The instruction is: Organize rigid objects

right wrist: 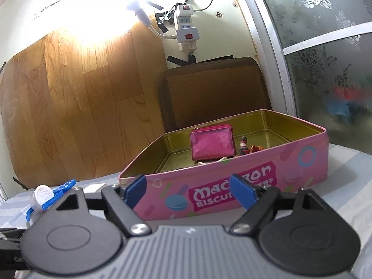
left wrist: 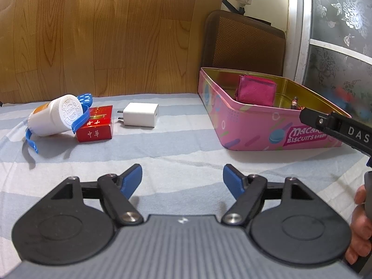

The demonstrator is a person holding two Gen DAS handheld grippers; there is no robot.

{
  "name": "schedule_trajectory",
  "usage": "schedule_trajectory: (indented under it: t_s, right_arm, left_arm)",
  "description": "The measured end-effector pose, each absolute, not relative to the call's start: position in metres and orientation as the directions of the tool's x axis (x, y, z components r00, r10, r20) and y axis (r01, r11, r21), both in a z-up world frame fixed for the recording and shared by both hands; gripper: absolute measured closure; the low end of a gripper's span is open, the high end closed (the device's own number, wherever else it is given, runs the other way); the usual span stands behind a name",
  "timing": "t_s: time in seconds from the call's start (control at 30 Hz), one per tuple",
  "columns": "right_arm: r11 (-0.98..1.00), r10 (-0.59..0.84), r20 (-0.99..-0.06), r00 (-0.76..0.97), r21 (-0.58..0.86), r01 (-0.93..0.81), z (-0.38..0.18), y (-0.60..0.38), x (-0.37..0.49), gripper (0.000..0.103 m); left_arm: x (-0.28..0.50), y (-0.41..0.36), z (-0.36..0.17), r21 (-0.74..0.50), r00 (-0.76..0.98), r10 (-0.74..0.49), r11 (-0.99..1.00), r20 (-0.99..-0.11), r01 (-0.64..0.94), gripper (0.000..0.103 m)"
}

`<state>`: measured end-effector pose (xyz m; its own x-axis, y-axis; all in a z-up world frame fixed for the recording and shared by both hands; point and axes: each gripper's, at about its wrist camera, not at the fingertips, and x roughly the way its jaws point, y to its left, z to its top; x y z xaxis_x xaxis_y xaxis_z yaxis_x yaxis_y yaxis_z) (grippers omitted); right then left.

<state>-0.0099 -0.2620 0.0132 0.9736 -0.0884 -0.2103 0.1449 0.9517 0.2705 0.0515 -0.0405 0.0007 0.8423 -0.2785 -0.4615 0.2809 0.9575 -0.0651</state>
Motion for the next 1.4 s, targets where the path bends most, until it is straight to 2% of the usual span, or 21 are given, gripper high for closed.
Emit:
schedule_trajectory:
  t_s: [0.37, 1.4]
  right_arm:
    - [0.954, -0.084, -0.219, 0.972, 0.266, 0.142, 0.0131, -0.2604, -0.0068, 0.018]
    - [0.955, -0.081, -0.223, 0.971, 0.262, 0.140, 0.0118, -0.2603, -0.0051, 0.012]
  left_arm:
    - [0.0508, -0.0396, 0.0012, -0.075, 0.843, -0.279, 0.958, -0.459, 0.276, 0.018]
    - [0.0518, -0.0367, 0.0007, -0.092, 0.842, -0.285, 0.957, -0.459, 0.274, 0.013]
